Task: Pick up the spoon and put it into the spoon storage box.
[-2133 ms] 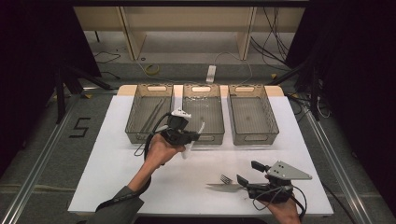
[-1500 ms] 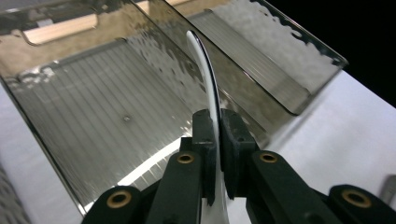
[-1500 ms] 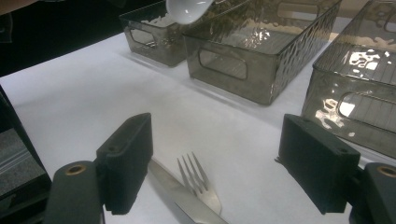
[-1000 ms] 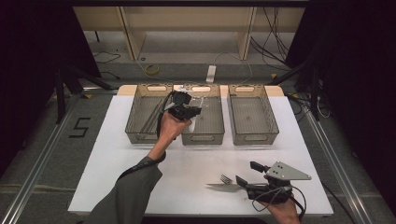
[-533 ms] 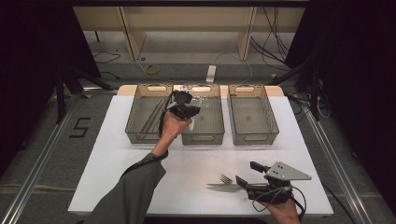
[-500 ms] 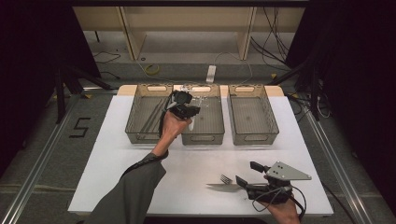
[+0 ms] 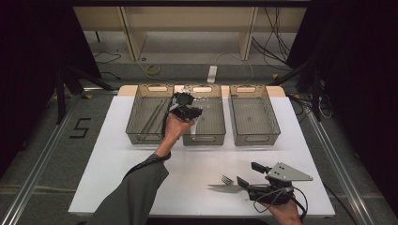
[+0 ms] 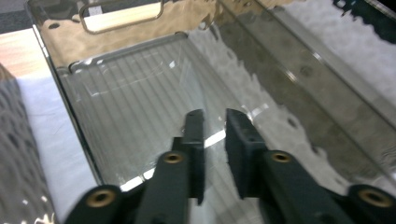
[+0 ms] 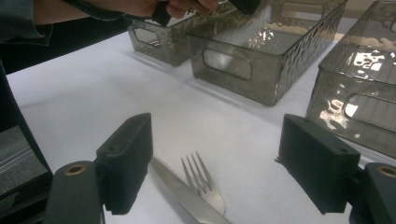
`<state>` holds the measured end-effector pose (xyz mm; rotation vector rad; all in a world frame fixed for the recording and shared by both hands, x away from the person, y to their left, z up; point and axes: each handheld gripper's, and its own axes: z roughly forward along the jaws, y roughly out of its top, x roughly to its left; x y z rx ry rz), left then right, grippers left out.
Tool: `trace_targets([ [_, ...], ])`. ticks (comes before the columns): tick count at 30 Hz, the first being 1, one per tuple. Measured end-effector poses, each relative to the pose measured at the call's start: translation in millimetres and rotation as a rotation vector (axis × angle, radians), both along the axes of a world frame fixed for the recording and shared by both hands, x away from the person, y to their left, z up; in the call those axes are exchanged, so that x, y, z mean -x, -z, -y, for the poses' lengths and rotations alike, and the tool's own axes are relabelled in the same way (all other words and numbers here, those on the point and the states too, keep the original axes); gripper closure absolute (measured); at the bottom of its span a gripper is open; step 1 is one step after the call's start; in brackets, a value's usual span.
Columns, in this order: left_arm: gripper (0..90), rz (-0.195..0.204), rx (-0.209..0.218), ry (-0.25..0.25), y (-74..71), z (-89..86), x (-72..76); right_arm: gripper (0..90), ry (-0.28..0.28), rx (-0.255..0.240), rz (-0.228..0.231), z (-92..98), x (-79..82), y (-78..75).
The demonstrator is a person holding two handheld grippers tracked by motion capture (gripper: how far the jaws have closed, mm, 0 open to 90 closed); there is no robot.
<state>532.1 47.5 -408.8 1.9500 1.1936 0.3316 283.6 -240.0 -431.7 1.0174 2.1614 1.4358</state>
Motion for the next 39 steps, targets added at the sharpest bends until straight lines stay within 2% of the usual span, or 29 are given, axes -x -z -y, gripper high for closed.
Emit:
trace_targets([
  [2, 71.0, 0.002, 0.012, 0.004, -4.5, -1.3, 0.5, 27.0, 0.0, -0.001, -0.001, 0.6, -0.4, 0.2],
  [5, 60.3, -0.024, 0.028, 0.021, -9.4, -4.6, 0.6, 27.0, 0.003, -0.005, -0.003, 1.3, -1.0, 0.6],
  [7, 55.0, -0.026, 0.049, 0.025, -12.6, -7.5, 2.7, 26.9, 0.004, -0.007, -0.002, 1.7, -1.2, 0.6],
  [8, 53.5, -0.041, 0.06, 0.041, -14.2, -9.0, 3.8, 26.9, 0.004, -0.004, -0.001, 1.9, -1.1, 0.2],
  [10, 46.6, -0.071, 0.048, 0.064, -15.6, -10.8, 6.3, 26.9, 0.01, -0.01, 0.001, 3.6, -0.9, -1.3],
  [12, 40.8, -0.078, 0.038, 0.072, -16.8, -14.3, 9.5, 27.0, 0.02, -0.018, -0.002, 6.1, -0.9, -2.2],
  [15, 39.0, -0.061, 0.064, 0.091, -17.7, -21.1, 16.3, 26.7, 0.019, -0.018, -0.005, 6.1, -1.6, -1.5],
  [19, 33.4, -0.072, 0.085, 0.107, -17.3, -27.8, 25.9, 26.6, 0.01, -0.009, -0.013, 4.1, -1.6, -0.7],
  [22, 30.2, -0.066, 0.089, 0.136, -18.8, -34.0, 39.9, 26.5, 0.007, -0.012, -0.02, 4.4, -2.1, -0.6],
  [26, 26.9, -0.042, 0.125, 0.147, -18.1, -46.2, 60.2, 26.3, 0.005, 0.0, -0.033, 4.1, -2.8, 0.0],
  [29, 25.8, -0.037, 0.142, 0.178, -17.3, -56.5, 74.7, 26.3, 0.012, 0.01, -0.052, 4.1, -3.9, 0.8],
  [30, 25.1, -0.028, 0.148, 0.179, -17.3, -59.0, 78.5, 26.3, 0.013, 0.014, -0.058, 3.8, -4.5, 1.4],
  [31, 25.0, -0.017, 0.173, 0.177, -16.9, -63.2, 84.1, 26.3, 0.013, 0.018, -0.06, 3.5, -4.7, 1.6],
  [34, 24.3, -0.009, 0.2, 0.167, -16.7, -70.3, 93.2, 26.3, 0.014, 0.025, -0.071, 3.9, -5.8, 1.6],
  [36, 24.2, -0.005, 0.236, 0.165, -15.8, -73.6, 99.9, 26.3, 0.015, 0.033, -0.078, 4.8, -6.7, 1.9],
  [39, 23.7, 0.018, 0.222, 0.176, -14.2, -76.5, 108.9, 26.3, 0.011, 0.042, -0.085, 5.7, -6.7, 1.9],
])
